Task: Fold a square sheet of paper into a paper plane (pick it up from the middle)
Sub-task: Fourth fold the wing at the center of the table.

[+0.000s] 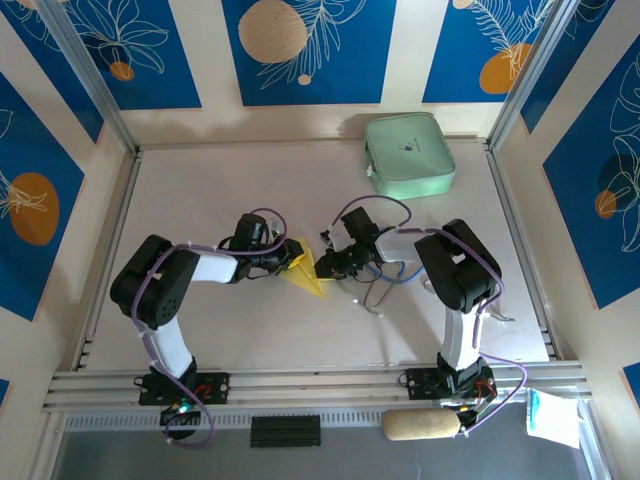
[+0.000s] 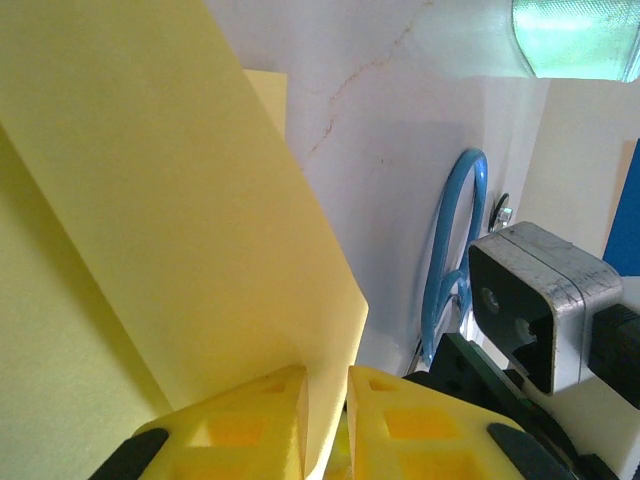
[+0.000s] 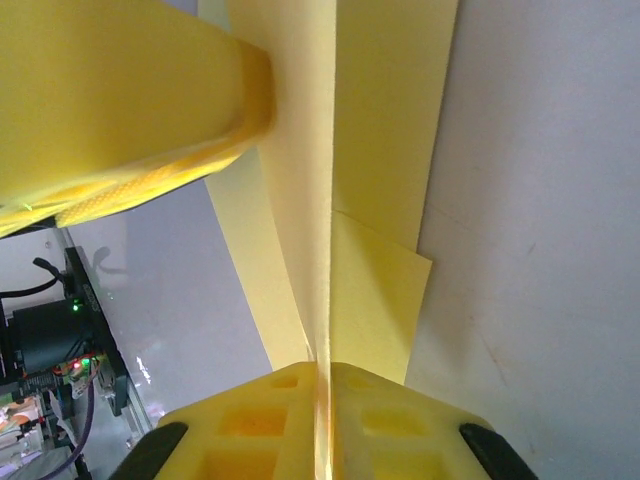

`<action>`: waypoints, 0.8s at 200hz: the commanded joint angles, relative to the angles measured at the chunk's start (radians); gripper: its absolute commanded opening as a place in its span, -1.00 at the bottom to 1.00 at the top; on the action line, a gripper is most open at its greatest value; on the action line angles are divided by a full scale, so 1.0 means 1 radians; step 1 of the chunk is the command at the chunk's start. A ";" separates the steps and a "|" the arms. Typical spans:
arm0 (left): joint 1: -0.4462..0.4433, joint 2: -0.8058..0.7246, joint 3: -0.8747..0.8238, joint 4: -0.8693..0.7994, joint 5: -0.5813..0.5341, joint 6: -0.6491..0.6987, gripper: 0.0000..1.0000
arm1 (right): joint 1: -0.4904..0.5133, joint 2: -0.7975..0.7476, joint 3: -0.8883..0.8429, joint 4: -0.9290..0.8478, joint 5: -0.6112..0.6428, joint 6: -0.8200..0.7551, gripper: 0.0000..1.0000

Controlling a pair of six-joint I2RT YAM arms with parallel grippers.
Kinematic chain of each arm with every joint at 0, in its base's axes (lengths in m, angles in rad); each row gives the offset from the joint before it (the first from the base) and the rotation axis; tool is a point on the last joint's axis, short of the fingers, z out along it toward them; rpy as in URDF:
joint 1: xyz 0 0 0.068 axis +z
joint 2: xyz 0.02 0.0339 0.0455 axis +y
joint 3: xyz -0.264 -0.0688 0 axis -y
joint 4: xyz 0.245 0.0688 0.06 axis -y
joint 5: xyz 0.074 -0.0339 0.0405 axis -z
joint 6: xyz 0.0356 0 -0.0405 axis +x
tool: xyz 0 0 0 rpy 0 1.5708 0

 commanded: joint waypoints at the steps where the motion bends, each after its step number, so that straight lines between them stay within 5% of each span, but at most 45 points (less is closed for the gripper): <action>1: -0.008 0.004 0.020 -0.015 0.011 0.001 -0.63 | -0.005 0.028 0.012 -0.034 0.000 0.006 -0.79; 160: -0.027 -0.007 0.051 -0.038 0.027 0.058 -0.66 | -0.037 0.060 0.013 -0.039 -0.031 0.036 -0.82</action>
